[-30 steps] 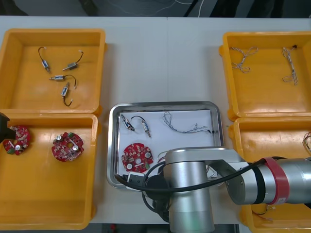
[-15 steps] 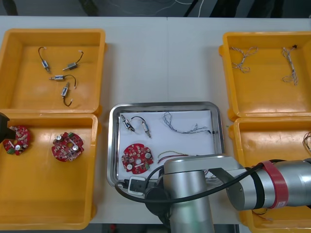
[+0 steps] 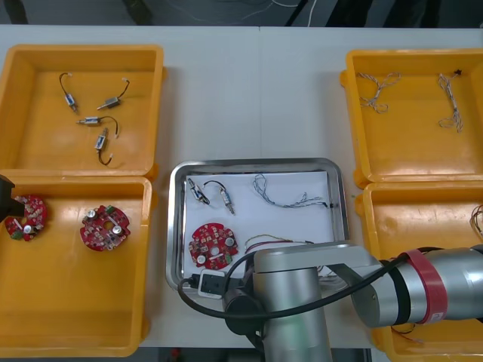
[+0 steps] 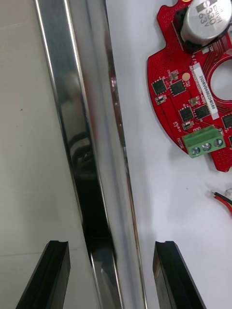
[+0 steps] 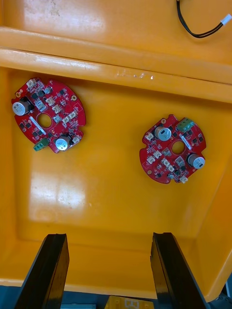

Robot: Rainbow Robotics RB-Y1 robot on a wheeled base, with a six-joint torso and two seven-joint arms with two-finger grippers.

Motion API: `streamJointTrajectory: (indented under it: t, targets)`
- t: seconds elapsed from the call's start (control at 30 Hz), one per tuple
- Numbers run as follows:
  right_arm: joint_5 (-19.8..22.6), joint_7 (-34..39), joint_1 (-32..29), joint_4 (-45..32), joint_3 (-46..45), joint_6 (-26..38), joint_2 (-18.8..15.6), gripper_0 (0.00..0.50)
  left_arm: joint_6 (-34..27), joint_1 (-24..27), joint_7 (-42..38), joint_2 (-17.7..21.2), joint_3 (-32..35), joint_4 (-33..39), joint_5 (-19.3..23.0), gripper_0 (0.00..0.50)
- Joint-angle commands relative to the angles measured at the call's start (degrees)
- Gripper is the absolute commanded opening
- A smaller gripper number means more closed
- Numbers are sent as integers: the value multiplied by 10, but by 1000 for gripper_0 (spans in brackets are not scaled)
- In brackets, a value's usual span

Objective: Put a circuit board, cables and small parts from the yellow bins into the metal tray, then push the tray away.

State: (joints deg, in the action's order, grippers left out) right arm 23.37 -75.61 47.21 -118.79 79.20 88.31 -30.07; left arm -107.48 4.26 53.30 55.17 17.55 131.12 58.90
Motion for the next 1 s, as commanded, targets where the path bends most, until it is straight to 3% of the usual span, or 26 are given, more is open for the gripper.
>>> streamJointTrajectory:
  t: [0.03, 0.27, 0.33, 0.37, 0.43, 0.53, 0.63, 1.0]
  targets:
    - [-6, 8, 18, -6, 12, -6, 8, 500, 6, -10, 28, -6, 17, 14, -5, 500]
    - [-8, 8, 18, -6, 12, -6, 8, 493, 6, -10, 28, -6, 17, 14, -5, 500]
    - [-8, 8, 18, -6, 12, -5, 7, 367, 6, -10, 28, -6, 17, 14, -5, 500]
    - [-9, 8, 18, -6, 12, -6, 8, 331, 6, -10, 28, -6, 17, 14, -5, 500]
    - [-9, 8, 18, -6, 12, -5, 8, 162, 6, -10, 28, -6, 17, 14, -5, 500]
    - [-10, 8, 18, -6, 12, -5, 8, 28, 6, -10, 28, -6, 17, 14, -5, 500]
    - [-14, 8, 18, -6, 12, -5, 9, 0, 6, -10, 28, -6, 17, 14, -5, 500]
    - [-17, 5, 31, -6, 12, -5, 12, 0, 6, -10, 28, -6, 17, 14, -5, 500]
